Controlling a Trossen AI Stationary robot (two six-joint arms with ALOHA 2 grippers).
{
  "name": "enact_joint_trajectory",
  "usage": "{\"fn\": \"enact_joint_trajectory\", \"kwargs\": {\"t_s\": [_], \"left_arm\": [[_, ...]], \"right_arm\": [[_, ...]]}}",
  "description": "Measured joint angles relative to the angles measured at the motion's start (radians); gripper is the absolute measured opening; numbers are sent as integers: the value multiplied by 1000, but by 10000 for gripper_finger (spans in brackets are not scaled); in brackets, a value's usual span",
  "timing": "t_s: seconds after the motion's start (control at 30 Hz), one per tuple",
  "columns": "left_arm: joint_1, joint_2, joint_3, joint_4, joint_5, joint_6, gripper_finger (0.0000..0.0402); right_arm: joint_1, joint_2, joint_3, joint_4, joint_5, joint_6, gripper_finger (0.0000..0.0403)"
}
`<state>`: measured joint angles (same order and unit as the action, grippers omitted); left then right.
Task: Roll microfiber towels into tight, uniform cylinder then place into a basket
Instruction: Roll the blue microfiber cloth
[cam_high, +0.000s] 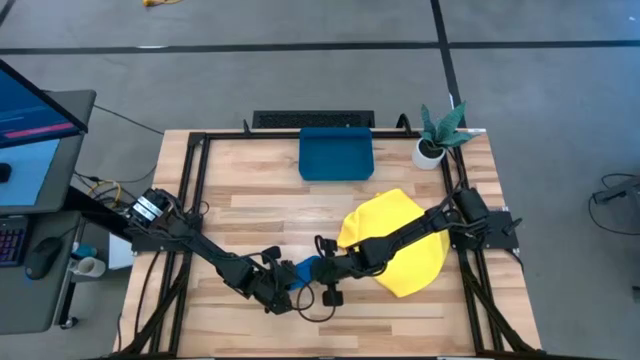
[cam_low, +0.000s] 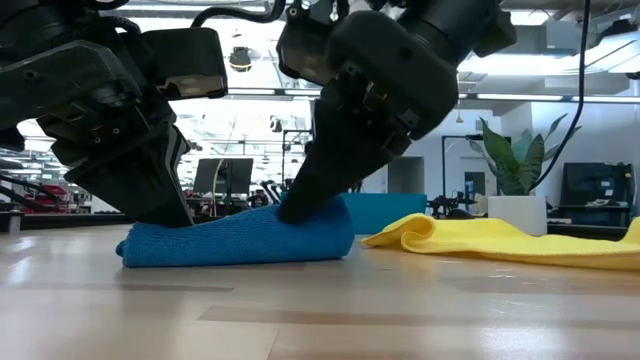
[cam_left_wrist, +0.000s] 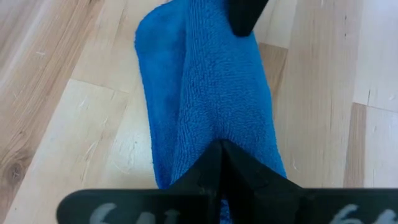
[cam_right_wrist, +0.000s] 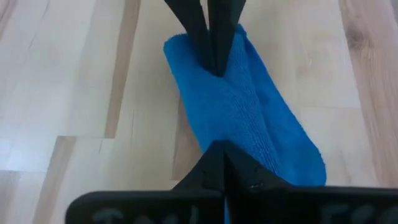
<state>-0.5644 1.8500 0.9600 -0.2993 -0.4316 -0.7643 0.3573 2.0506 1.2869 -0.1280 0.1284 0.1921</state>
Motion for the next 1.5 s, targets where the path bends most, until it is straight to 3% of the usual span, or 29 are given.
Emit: {"fn": "enact_joint_trajectory", "kwargs": {"t_s": [0.47,0.9,1.1,1.3,1.5], "left_arm": [[0,0,0,-1,-3,26,2],[1,5,64,-87,-78,168,2],[-13,5,114,-143,-161,245,2],[-46,5,136,-103,-233,311,2],[-15,3,66,15,-256,338,2]], "right_arm": [[-38,-1,0,-53,1,154,12],[-67,-2,1,-93,1,303,7],[-79,-2,1,-100,2,308,7],[-85,-2,1,-99,1,314,7],[-86,-2,0,-99,1,310,7]]}}
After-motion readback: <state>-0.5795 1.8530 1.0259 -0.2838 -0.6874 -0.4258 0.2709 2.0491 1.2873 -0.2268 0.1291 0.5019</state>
